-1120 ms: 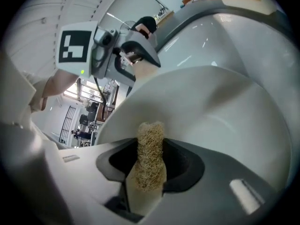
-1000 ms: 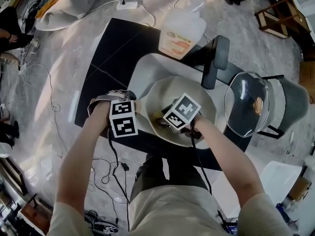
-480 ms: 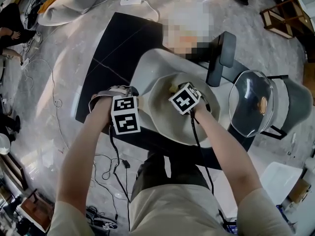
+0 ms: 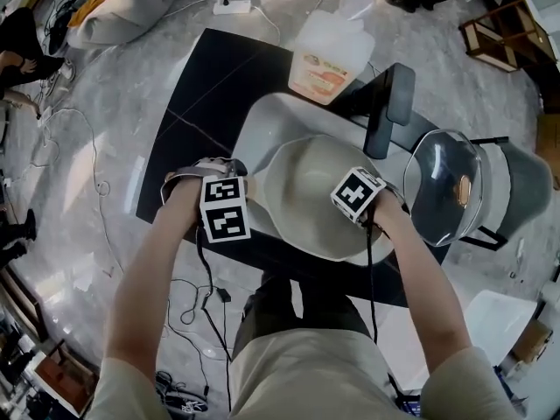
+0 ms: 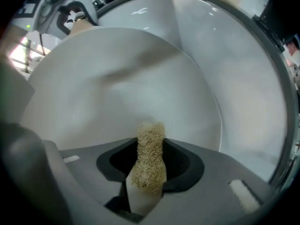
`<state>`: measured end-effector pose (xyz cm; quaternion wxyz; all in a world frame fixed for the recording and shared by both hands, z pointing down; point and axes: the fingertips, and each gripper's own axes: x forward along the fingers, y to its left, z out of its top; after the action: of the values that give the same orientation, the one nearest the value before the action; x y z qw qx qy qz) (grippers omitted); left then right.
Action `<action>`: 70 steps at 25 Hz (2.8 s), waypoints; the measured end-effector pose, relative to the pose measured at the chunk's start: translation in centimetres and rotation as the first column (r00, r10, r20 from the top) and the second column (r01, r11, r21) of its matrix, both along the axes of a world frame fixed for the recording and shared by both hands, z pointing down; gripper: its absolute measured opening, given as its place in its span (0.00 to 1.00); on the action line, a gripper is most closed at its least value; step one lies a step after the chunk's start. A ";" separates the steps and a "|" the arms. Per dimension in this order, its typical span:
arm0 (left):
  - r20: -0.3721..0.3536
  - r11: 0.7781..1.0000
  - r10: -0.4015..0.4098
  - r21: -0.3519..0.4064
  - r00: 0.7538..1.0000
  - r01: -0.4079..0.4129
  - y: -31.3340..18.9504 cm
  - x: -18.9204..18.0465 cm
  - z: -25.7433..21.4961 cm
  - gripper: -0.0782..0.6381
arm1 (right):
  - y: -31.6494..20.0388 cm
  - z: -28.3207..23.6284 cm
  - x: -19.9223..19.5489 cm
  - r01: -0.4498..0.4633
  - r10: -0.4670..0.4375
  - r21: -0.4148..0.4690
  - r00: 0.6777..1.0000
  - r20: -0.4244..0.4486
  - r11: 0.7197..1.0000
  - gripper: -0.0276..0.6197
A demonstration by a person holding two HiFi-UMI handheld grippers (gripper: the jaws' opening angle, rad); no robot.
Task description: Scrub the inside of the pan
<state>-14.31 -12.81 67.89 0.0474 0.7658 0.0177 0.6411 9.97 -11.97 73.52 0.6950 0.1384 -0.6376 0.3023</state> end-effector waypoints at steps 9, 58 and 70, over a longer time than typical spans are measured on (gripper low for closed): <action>-0.005 1.000 0.000 0.007 1.000 0.000 0.0 0.0 0.0 0.45 | 7.7 -5.7 -5.6 0.131 -0.060 -0.267 0.965 0.257 0.955 0.30; -0.024 1.000 0.001 0.028 1.000 0.000 -0.1 0.0 -0.1 0.45 | 5.5 -4.3 -0.5 0.261 -0.270 -0.223 0.963 -0.012 0.939 0.30; -0.025 1.000 0.002 0.031 1.000 -0.001 -0.1 0.0 -0.1 0.45 | 7.4 -6.2 -11.1 0.149 0.004 -0.306 0.894 0.447 0.940 0.30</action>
<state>-14.28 -12.95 67.77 0.0348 0.7742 0.0091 0.6319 -1.18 -4.56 67.29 0.5564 -0.0770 -0.7230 0.4021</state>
